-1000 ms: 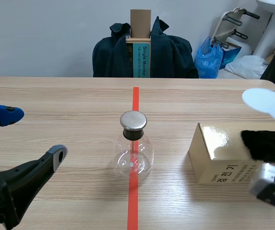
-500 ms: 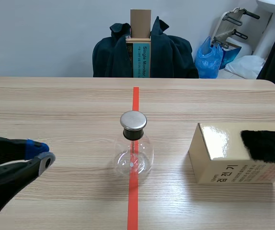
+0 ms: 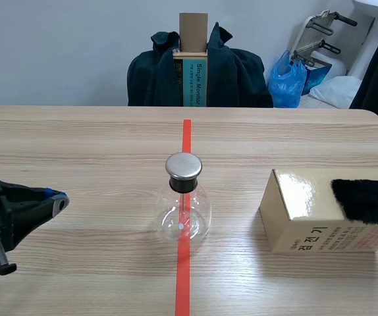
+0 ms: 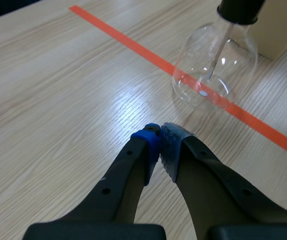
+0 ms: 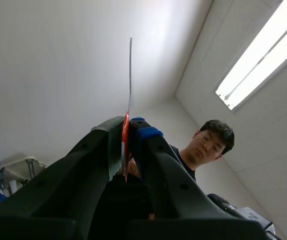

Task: Do the electroscope experiment.
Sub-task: 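Bring the plate to the electroscope and point at the metal foil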

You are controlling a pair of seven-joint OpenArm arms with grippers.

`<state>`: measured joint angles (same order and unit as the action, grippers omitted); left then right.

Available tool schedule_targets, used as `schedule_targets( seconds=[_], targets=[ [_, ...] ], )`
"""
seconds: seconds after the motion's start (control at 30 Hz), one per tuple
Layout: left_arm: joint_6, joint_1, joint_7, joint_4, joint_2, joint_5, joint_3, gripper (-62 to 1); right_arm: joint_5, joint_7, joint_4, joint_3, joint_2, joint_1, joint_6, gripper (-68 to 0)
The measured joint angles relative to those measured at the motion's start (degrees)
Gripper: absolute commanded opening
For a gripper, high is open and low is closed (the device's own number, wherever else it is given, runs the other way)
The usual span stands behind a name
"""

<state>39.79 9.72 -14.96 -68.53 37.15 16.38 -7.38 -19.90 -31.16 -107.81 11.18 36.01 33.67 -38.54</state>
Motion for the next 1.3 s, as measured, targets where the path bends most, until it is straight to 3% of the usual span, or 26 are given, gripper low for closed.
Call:
schedule_targets(
  seconds=[0.07,0.27,0.4,0.5,0.6,0.87,1.0,1.13,1.3],
  targets=[
    [0.0,-3.6,-2.7,4.7,-0.4,-1.9,-4.0,-59.0,-0.2,-1.0,0.0,0.0,0.0,-0.2,1.4,-66.7],
    [0.0,-12.1,-9.0,15.3,-5.6,-8.7,-13.1,-59.0,-4.0,-1.4,0.0,0.0,-0.1,-0.2,9.7,-66.7],
    [0.0,-14.7,-11.9,19.8,-9.5,-12.4,-16.5,-59.0,-4.4,-0.7,0.0,-2.8,-0.2,-2.2,10.5,-66.7],
    [-0.1,-15.5,-12.8,22.0,-11.9,-14.3,-17.9,-59.0,-7.1,-0.3,0.0,-5.2,-1.9,-6.0,10.5,-66.7],
    [-1.3,-15.7,-13.1,23.1,-13.4,-14.3,-18.5,-59.0,-10.4,1.1,0.0,-6.8,-5.1,-8.7,10.9,-66.7],
    [-5.1,-16.1,-14.3,23.3,-14.0,-14.3,-18.6,-59.0,-24.7,2.7,0.0,-10.8,-14.5,-9.2,20.5,-66.7],
    [-5.1,-16.1,-14.3,23.3,-14.0,-14.3,-18.6,-59.0,-30.6,1.4,0.4,-12.4,-17.6,-9.2,22.8,-66.7],
    [-5.1,-16.1,-14.3,23.3,-13.9,-14.2,-18.6,-59.0,-36.5,1.0,5.2,-16.2,-17.6,-9.6,23.0,-66.7],
    [-5.1,-16.1,-14.3,23.3,-13.9,-14.2,-18.6,-59.0,-39.5,-0.3,14.2,-20.1,-17.5,-12.4,21.6,-66.7]
  ],
)
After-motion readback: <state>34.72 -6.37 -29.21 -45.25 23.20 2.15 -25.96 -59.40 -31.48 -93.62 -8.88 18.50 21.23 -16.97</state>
